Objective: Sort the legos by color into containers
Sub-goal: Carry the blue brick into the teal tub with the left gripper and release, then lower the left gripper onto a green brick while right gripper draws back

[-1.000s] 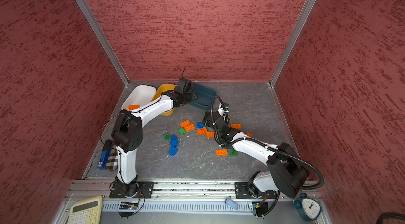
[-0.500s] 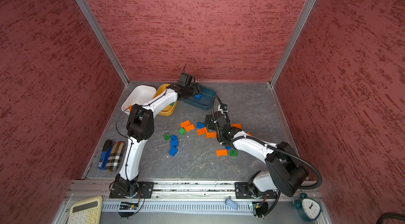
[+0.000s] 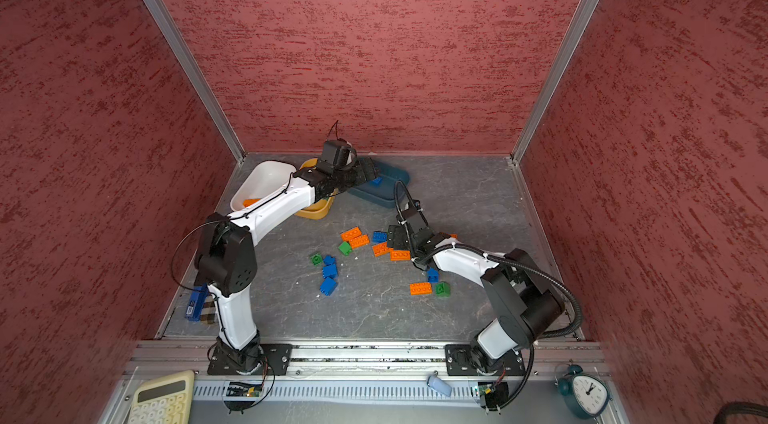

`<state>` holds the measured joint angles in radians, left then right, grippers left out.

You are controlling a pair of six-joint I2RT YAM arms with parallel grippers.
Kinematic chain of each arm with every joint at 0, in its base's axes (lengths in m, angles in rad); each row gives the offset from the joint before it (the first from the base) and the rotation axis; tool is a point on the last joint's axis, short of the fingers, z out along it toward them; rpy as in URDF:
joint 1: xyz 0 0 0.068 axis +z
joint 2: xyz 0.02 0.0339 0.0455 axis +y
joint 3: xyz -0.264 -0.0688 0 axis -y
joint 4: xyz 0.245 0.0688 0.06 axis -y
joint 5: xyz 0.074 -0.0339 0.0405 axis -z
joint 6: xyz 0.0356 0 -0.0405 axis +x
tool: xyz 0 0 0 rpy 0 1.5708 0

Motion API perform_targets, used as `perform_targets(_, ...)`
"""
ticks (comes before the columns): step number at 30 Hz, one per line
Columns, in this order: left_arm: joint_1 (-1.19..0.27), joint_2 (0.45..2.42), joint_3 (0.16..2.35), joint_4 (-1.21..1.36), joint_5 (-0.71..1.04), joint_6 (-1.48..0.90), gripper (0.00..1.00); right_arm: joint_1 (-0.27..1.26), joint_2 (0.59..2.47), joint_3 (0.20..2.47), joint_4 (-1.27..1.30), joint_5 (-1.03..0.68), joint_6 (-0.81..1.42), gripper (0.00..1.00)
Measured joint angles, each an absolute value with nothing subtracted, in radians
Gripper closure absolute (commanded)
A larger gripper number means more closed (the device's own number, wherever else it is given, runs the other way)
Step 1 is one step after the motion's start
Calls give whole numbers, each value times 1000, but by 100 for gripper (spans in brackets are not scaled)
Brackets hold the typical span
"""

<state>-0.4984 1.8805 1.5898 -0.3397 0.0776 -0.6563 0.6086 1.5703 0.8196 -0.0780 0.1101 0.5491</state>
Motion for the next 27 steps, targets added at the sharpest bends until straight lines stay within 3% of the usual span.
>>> perform_targets(5, -496, 1778, 1452, -331, 58, -646, 1, 609, 1590, 848, -97, 101, 543, 13)
perform_targets(11, -539, 1683, 1312, -394, -26, -610, 0, 609, 1588, 847, -103, 141, 579, 2)
perform_targets(14, -581, 1670, 1275, -419, -31, -589, 2, 606, 1562, 826, -104, 211, 632, 1)
perform_targets(25, -743, 1897, 1436, -509, 7, -531, 15, 533, 1232, 604, -112, 456, 836, 1)
perform_targets(27, -760, 1949, 1496, -534, 5, -520, 21, 521, 1162, 550, -99, 477, 854, 1)
